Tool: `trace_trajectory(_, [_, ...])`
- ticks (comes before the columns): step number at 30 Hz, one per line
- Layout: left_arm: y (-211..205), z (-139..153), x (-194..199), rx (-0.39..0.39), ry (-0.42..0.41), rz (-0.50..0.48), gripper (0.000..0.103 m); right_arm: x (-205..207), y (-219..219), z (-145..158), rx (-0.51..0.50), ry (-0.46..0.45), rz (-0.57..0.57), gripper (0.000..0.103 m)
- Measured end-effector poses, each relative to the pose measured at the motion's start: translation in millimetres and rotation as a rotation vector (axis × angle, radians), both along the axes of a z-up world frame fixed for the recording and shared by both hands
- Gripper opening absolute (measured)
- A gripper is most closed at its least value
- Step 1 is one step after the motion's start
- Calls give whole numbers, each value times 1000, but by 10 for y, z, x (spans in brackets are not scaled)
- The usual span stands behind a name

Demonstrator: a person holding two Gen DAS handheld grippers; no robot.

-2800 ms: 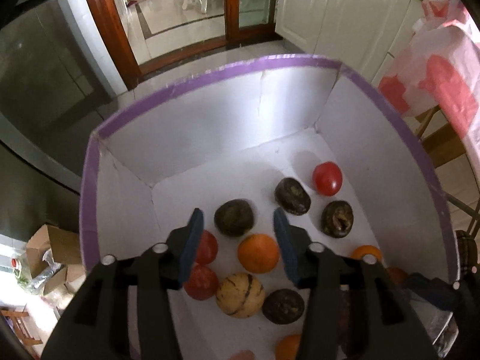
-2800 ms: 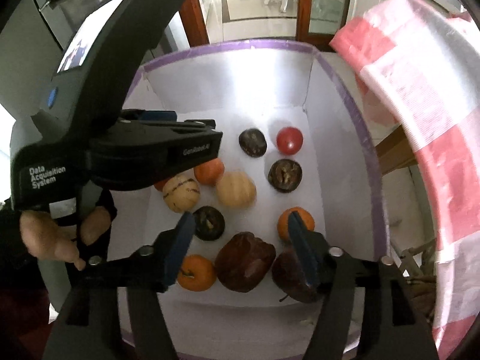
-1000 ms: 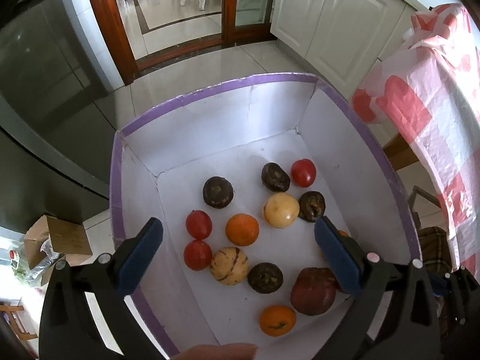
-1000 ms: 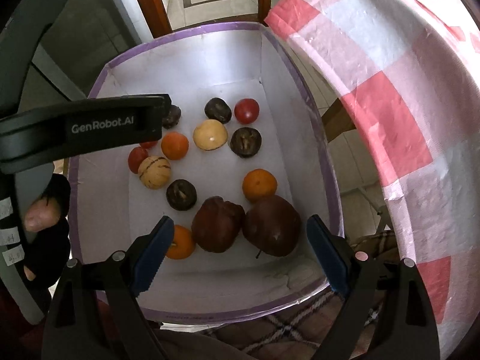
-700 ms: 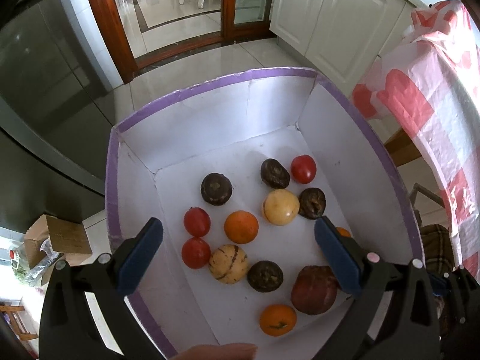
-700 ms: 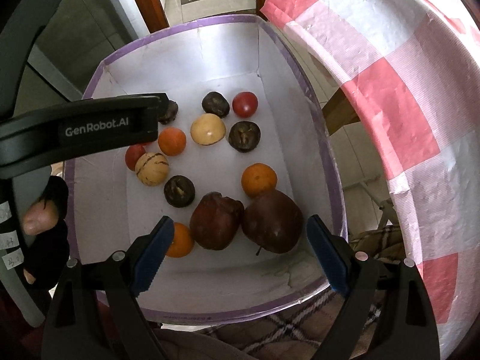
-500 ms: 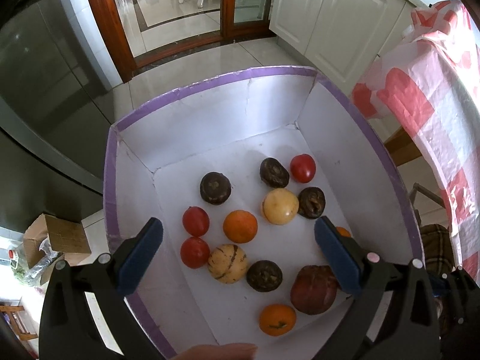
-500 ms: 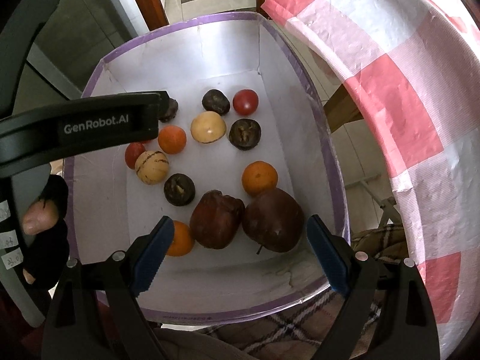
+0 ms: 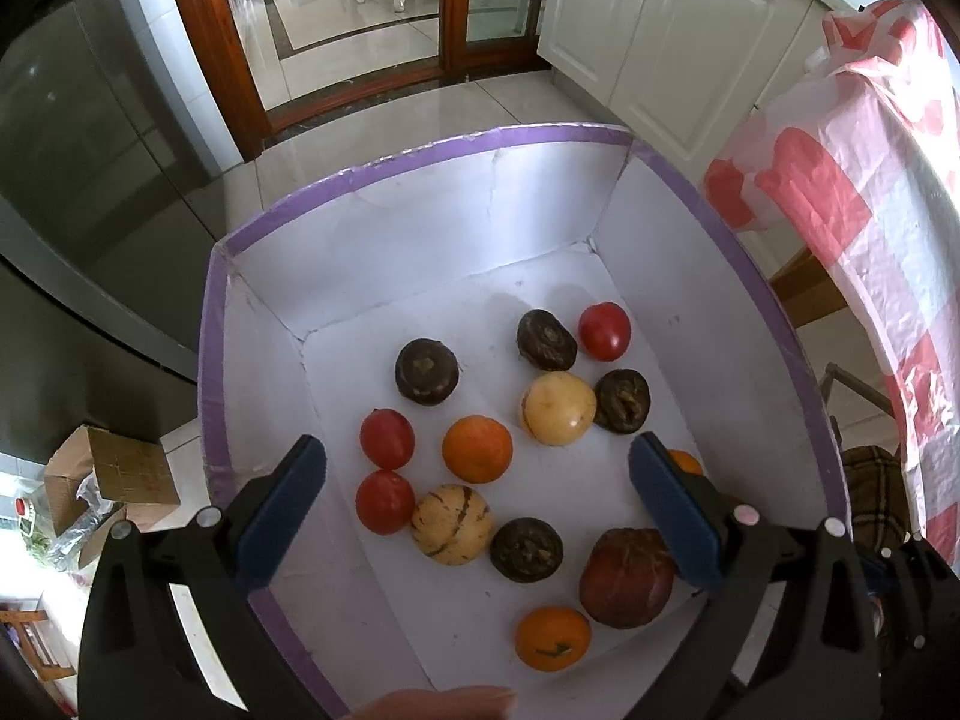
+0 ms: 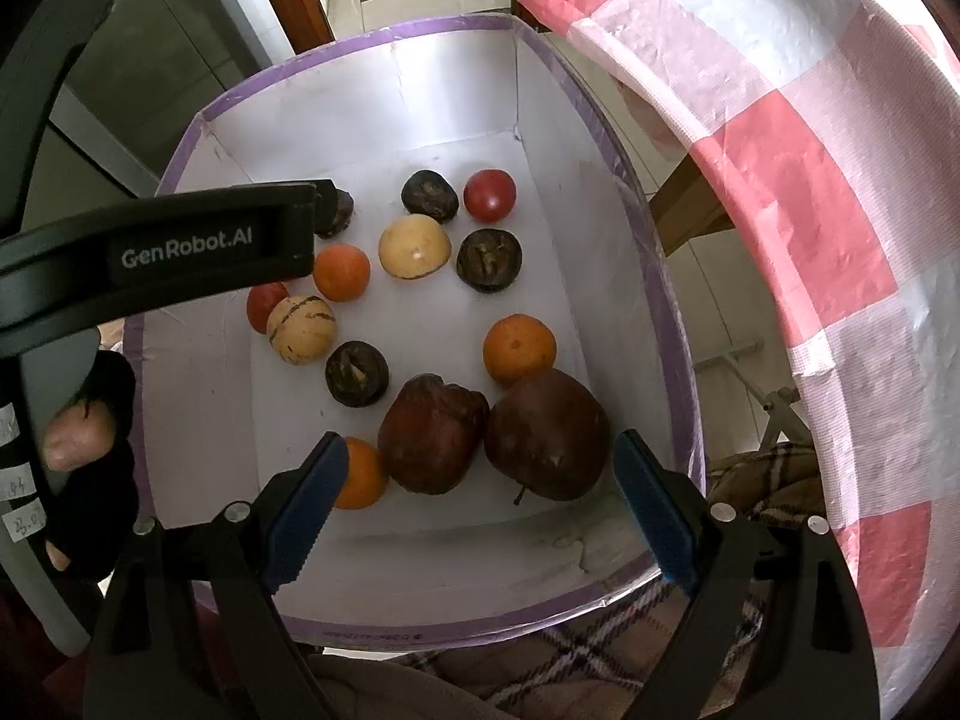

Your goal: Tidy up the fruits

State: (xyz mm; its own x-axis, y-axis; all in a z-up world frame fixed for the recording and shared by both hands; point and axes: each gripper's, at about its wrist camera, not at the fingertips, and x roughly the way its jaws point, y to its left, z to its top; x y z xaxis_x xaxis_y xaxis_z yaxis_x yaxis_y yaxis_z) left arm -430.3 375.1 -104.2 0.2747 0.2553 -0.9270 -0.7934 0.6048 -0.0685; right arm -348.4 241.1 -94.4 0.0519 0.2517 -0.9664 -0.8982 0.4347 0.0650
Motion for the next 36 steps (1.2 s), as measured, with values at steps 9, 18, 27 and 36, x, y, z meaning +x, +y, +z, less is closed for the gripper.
trace_trajectory(9, [-12,-17,1,-2,1,-3,101,1,-17,-10,-8,5,-2,87])
trace_trajectory(18, [-3,-16,0,-5,1,-3,101,-4,-12,-15,-11,6,-2,87])
trace_trajectory(27, [1,-24,-4,-7,2,-6,101,-3,-13,-21,-12,7,-1,87])
trace_trajectory(36, [6,-19,-5,-7,1,-6,101,-3,-15,-23,-12,8,-1,87])
